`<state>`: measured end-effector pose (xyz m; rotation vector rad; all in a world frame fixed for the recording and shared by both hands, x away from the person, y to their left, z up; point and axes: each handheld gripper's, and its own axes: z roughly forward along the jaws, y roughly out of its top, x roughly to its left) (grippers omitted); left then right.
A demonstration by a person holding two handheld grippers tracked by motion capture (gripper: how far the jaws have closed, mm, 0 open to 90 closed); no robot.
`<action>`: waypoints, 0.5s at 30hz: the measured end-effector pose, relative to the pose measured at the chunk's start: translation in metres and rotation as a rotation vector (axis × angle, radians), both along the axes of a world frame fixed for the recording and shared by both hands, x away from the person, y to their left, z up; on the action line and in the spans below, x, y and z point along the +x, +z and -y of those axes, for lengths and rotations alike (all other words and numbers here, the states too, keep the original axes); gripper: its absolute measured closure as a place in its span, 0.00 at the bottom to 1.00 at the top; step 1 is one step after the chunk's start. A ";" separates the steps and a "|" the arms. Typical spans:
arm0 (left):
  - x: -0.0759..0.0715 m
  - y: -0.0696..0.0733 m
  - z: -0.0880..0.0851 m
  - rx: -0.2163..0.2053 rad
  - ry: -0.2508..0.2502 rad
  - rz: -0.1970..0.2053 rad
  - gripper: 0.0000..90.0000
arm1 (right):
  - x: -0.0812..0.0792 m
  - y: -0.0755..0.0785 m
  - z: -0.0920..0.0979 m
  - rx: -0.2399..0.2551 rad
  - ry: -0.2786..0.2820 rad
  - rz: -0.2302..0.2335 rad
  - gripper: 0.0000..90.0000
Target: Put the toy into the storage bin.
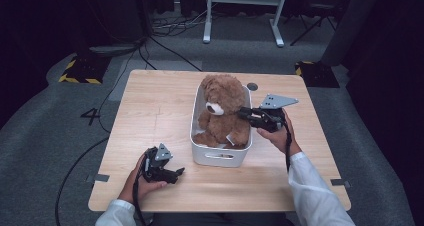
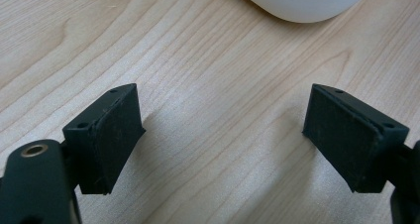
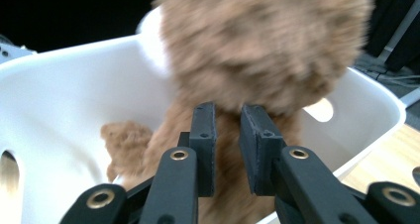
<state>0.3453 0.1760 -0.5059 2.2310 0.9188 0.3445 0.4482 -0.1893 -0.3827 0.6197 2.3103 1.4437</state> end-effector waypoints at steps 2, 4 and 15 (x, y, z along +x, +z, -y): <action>0.000 0.000 0.000 0.000 -0.001 0.000 0.17 | 0.000 -0.002 -0.002 -0.033 0.004 0.002 0.85; 0.000 0.000 0.000 -0.001 -0.001 0.000 0.17 | 0.000 -0.002 -0.003 -0.031 0.006 0.000 0.85; 0.000 0.000 0.000 -0.001 -0.001 0.000 0.17 | 0.000 -0.001 0.002 -0.027 -0.013 0.005 0.85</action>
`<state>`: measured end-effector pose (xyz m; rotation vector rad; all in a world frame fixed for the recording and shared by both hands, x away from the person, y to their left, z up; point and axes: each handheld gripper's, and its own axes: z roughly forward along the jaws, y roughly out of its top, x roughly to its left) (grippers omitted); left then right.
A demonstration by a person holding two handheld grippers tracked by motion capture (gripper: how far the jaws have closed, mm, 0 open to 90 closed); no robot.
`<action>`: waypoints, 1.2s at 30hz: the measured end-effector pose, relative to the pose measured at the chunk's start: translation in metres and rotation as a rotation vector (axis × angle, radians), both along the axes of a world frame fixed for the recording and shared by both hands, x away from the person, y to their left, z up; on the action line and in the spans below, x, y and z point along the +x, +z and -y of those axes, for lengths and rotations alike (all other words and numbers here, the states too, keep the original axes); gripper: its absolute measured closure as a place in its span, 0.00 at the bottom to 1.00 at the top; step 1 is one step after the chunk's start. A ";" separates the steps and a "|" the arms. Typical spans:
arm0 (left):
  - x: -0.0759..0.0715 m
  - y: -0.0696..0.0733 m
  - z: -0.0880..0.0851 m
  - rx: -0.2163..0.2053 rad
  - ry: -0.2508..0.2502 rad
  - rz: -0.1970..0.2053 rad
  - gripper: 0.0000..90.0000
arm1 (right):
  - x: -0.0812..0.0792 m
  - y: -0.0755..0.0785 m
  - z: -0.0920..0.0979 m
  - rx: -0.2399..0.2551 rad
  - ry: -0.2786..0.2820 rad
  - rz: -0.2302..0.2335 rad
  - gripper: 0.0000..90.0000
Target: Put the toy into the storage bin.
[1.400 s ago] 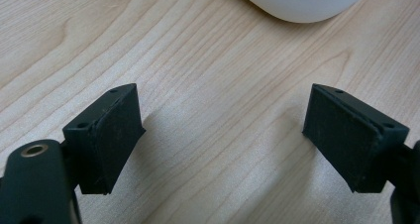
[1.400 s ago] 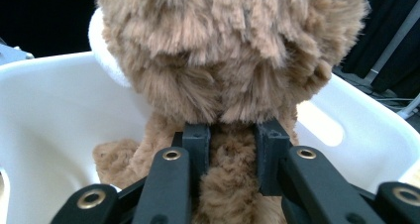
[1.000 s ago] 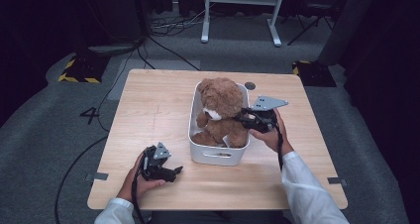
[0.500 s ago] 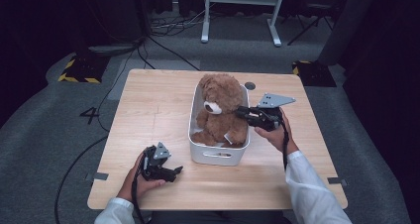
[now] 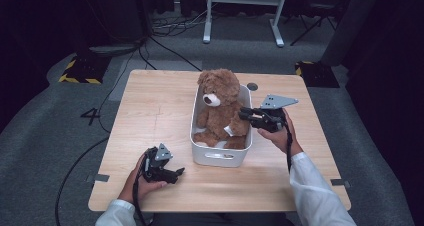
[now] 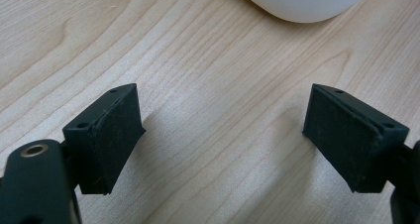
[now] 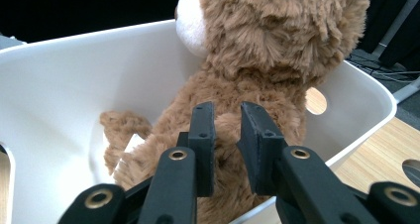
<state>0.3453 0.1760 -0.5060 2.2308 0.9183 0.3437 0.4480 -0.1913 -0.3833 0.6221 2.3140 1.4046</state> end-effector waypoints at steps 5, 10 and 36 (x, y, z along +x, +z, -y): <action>0.000 0.000 0.000 0.000 0.000 0.000 0.17 | 0.000 0.001 0.001 -0.003 -0.001 0.005 0.84; 0.000 0.000 0.000 0.000 0.000 0.000 0.17 | -0.001 0.002 0.002 -0.003 -0.001 0.008 0.82; 0.000 0.000 0.000 0.000 0.000 0.000 0.17 | -0.014 0.017 0.020 -0.086 -0.059 0.023 0.34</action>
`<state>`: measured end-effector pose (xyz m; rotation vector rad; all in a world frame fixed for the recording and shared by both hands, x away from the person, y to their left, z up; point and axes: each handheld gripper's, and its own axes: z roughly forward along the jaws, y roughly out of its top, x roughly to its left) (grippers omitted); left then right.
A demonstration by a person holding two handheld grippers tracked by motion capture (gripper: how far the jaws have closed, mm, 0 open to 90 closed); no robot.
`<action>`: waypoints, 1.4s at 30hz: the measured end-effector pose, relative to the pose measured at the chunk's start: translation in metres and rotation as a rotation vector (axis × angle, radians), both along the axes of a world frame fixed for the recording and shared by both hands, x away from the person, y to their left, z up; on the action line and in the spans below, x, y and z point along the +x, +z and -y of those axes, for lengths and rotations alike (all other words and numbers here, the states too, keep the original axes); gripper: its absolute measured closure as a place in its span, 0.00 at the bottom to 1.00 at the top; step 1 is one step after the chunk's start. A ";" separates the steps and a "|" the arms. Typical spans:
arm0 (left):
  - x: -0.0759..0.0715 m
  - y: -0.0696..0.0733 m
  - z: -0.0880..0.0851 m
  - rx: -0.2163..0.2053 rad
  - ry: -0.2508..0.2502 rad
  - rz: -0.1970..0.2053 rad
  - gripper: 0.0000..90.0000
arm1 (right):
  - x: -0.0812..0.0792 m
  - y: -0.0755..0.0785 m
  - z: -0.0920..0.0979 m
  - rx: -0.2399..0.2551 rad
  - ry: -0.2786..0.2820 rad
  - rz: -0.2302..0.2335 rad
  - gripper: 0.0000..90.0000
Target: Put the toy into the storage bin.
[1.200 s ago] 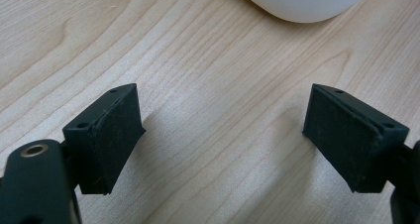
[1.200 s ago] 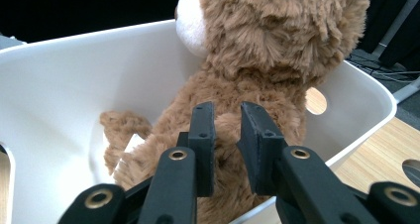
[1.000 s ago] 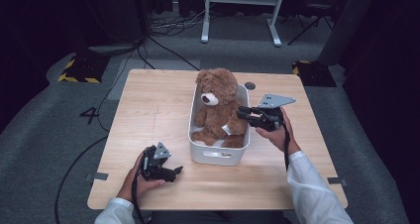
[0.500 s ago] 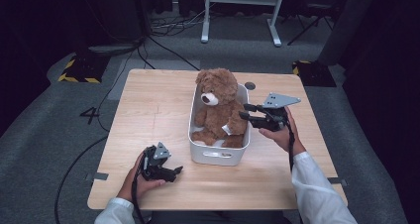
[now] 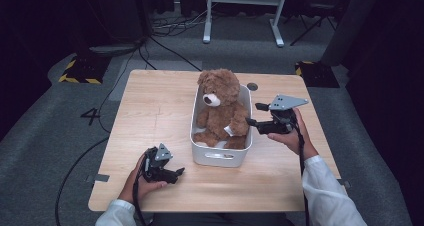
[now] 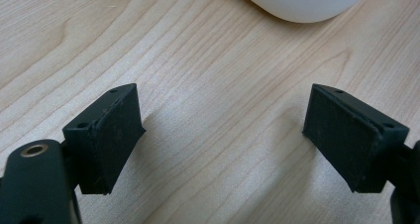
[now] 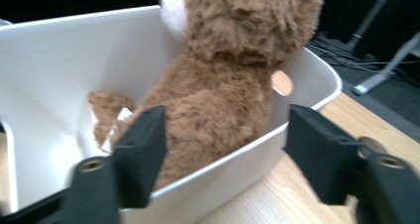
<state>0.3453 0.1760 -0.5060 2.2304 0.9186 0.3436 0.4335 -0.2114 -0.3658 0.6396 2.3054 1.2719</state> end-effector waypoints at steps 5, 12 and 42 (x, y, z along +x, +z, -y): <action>0.000 0.000 0.000 0.000 0.000 0.000 0.17 | -0.004 0.001 0.004 -0.024 -0.023 0.006 0.27; 0.000 0.000 0.000 0.000 0.000 0.000 0.17 | -0.012 0.002 0.012 -0.056 -0.035 0.023 0.25; 0.000 0.000 0.000 0.000 0.000 0.000 0.17 | -0.048 -0.031 0.053 -0.197 -0.067 0.023 0.25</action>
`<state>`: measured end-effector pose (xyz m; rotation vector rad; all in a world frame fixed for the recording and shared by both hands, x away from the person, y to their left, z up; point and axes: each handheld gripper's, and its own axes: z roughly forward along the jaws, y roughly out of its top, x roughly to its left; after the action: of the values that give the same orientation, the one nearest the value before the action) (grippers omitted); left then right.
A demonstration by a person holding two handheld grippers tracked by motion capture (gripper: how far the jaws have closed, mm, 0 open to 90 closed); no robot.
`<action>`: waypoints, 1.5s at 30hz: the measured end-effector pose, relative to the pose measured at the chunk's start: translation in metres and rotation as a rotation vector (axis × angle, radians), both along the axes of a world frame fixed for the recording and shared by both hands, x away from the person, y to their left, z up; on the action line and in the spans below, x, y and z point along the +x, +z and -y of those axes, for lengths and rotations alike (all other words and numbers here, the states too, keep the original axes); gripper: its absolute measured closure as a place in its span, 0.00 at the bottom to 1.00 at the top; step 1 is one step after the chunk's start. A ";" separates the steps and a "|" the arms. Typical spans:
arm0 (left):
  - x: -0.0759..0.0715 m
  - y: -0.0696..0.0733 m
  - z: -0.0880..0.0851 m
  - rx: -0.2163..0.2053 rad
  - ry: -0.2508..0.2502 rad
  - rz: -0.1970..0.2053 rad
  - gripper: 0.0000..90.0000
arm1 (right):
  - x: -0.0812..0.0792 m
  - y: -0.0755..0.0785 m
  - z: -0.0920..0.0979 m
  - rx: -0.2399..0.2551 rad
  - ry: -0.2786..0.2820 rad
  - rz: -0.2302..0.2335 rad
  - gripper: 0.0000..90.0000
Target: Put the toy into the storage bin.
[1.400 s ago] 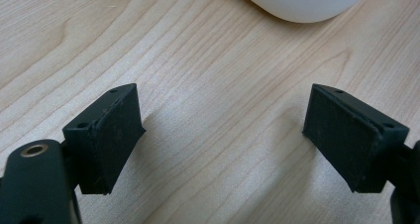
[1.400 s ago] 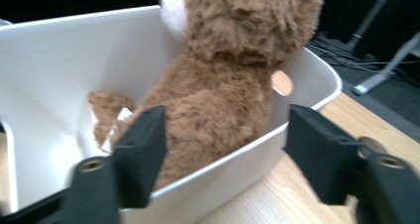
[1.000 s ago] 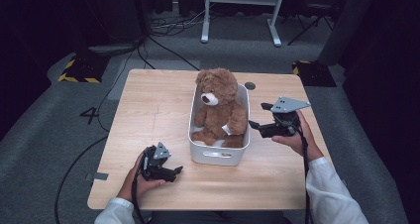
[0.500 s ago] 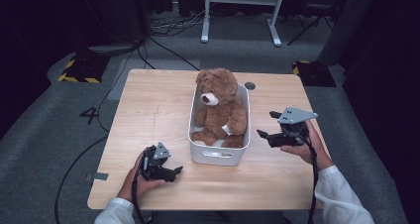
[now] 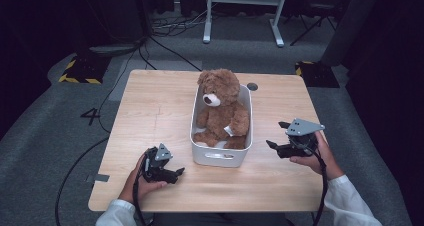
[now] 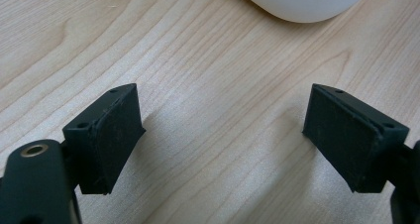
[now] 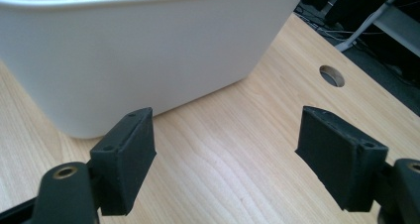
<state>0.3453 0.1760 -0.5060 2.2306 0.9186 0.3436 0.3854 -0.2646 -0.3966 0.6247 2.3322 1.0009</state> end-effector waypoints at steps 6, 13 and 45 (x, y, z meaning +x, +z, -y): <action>0.000 0.000 0.000 0.000 0.000 0.000 0.17 | -0.005 -0.010 0.003 -0.025 0.004 -0.017 0.25; 0.000 0.000 0.000 0.000 0.000 0.000 0.17 | -0.011 -0.025 0.007 -0.057 0.002 -0.036 0.25; 0.000 0.000 0.000 -0.001 0.005 -0.001 0.17 | -0.025 -0.071 0.046 -0.083 -0.094 -0.111 0.24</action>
<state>0.3449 0.1756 -0.5060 2.2279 0.9247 0.3449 0.3603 -0.3101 -0.4678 0.7667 2.4018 0.8425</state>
